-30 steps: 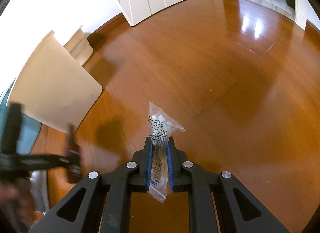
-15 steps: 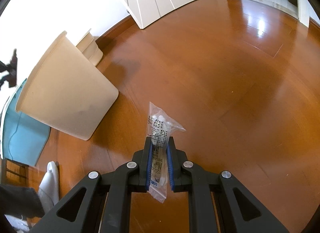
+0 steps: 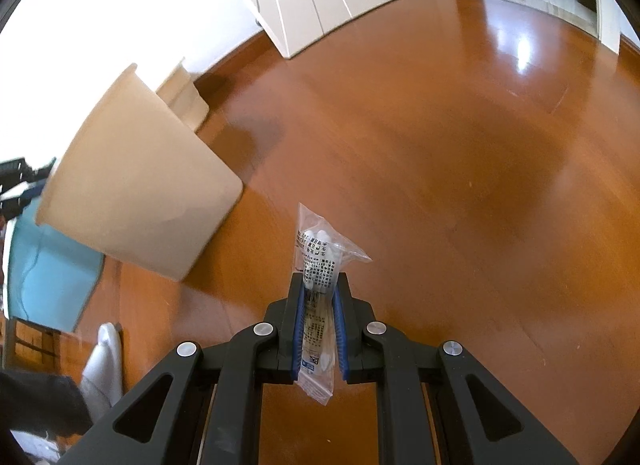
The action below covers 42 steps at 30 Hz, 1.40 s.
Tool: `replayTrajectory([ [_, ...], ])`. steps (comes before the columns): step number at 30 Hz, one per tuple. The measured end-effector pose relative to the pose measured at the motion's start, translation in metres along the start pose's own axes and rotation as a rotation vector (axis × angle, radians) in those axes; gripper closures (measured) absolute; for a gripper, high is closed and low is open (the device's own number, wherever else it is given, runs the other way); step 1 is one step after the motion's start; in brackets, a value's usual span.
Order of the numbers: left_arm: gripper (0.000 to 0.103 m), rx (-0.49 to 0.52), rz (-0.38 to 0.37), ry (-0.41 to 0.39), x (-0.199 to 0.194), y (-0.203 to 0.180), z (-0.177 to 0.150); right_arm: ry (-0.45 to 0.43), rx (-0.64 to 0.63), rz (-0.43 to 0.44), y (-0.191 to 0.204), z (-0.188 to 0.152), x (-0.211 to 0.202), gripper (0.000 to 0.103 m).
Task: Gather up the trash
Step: 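Drop the red spray bottle into the wastebasket with the left tool, then drop the clear plastic bag into the wastebasket with the right tool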
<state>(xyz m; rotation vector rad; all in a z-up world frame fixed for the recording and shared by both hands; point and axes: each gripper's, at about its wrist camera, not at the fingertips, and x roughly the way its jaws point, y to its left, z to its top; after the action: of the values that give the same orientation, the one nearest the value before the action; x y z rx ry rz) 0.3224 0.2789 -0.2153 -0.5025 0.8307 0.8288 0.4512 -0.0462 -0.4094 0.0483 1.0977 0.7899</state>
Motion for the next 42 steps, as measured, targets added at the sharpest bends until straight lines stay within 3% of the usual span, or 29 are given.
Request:
replayTrajectory([
  [5,0.071,0.082,-0.039,0.009,-0.028,-0.016,-0.079,-0.102,0.005,0.077,0.022,0.036,-0.034,0.089],
  [8,0.071,0.184,-0.113,0.125,-0.023,-0.040,-0.133,-0.184,-0.041,0.148,0.050,0.070,-0.062,0.089],
  [12,0.071,0.190,-0.098,0.227,-0.004,-0.034,-0.164,-0.262,-0.106,0.247,0.096,0.112,-0.085,0.089],
  [15,0.071,0.163,-0.057,0.285,0.015,-0.019,-0.168,-0.281,-0.141,0.341,0.136,0.144,-0.081,0.089],
  [18,0.071,0.145,-0.013,0.329,0.031,-0.003,-0.173,-0.250,-0.183,0.403,0.182,0.166,-0.061,0.089],
  [22,0.071,0.144,0.034,0.393,0.051,0.015,-0.181,-0.191,-0.266,0.422,0.236,0.174,-0.034,0.089],
  [26,0.070,0.189,0.076,0.475,0.071,0.022,-0.202,-0.134,-0.345,0.399,0.276,0.176,-0.008,0.089],
  [30,0.070,0.246,0.087,0.537,0.079,0.021,-0.222,-0.004,-0.407,0.327,0.309,0.180,0.036,0.089],
  [32,0.058,0.263,0.082,0.551,0.085,0.025,-0.230,0.056,-0.439,0.272,0.315,0.177,0.059,0.089],
  [34,0.024,0.272,0.080,0.555,0.086,0.026,-0.236,0.114,-0.465,0.238,0.323,0.171,0.079,0.089],
  [37,0.022,0.291,0.074,0.569,0.089,0.025,-0.243,0.190,-0.521,0.186,0.332,0.160,0.102,0.089],
  [40,0.022,0.291,0.076,0.574,0.089,0.025,-0.244,0.210,-0.542,0.149,0.335,0.154,0.111,0.086],
  [42,0.022,0.290,0.075,0.577,0.088,0.025,-0.244,0.231,-0.539,0.121,0.334,0.153,0.117,0.065],
])
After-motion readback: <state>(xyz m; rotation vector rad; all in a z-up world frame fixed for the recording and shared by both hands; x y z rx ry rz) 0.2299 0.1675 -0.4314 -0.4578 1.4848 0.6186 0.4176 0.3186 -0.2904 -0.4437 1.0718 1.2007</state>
